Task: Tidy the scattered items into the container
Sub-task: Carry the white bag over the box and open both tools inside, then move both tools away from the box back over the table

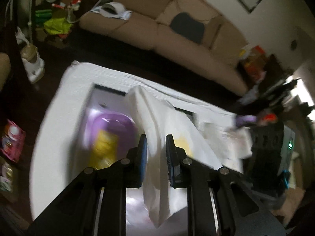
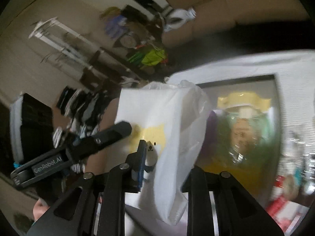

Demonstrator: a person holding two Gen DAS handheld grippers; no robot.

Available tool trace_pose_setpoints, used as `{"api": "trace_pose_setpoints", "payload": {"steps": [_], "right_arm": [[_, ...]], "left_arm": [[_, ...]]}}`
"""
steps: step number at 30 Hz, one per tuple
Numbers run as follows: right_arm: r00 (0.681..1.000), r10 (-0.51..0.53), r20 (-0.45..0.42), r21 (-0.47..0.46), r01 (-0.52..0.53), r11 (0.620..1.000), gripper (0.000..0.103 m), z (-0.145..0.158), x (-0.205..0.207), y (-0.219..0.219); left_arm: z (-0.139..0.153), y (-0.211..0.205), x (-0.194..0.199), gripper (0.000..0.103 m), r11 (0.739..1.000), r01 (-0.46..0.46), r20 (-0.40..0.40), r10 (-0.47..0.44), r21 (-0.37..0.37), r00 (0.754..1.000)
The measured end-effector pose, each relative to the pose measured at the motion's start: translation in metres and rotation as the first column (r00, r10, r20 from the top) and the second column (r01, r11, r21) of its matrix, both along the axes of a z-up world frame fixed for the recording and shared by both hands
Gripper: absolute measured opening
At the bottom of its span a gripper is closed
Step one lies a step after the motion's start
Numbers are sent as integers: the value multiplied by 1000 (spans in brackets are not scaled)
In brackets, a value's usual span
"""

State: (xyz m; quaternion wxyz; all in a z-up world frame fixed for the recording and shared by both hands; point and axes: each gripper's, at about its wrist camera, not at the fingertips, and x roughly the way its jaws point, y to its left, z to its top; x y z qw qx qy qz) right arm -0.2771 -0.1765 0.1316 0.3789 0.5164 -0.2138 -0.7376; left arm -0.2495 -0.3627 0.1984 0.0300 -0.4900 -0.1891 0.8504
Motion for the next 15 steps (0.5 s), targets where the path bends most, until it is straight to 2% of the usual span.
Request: {"api": "trace_pose_setpoints", "payload": {"steps": [1, 2, 4, 5, 6, 9, 13, 15], "right_arm": [[998, 3, 61, 41, -6, 999, 52, -19, -9, -12], [996, 4, 90, 93, -13, 996, 65, -31, -12, -19], [998, -4, 63, 203, -8, 979, 66, -41, -11, -21], [999, -5, 35, 228, -3, 974, 68, -41, -9, -18], [1000, 3, 7, 242, -5, 970, 73, -37, -7, -13], [998, 16, -59, 256, 0, 967, 78, -23, -2, 8], [997, 17, -69, 281, 3, 960, 81, -11, 4, 25], [997, 18, -75, 291, 5, 957, 81, -5, 14, 29]], "left_arm": [[-13, -6, -8, 20, 999, -22, 39, 23, -41, 999], [-25, -9, -12, 21, 996, -32, 66, 38, -81, 997], [-38, -12, -10, 24, 988, -40, 84, 52, -146, 995], [-43, -13, -6, 29, 987, -36, 87, 50, -158, 995], [-46, -15, -1, 34, 982, -36, 87, 53, -186, 995], [-46, -15, 9, 39, 969, -34, 66, 52, -246, 996], [-41, -9, 25, 43, 976, -35, 73, 52, -213, 996], [-35, -1, 36, 53, 975, -35, 67, 51, -219, 996]]}}
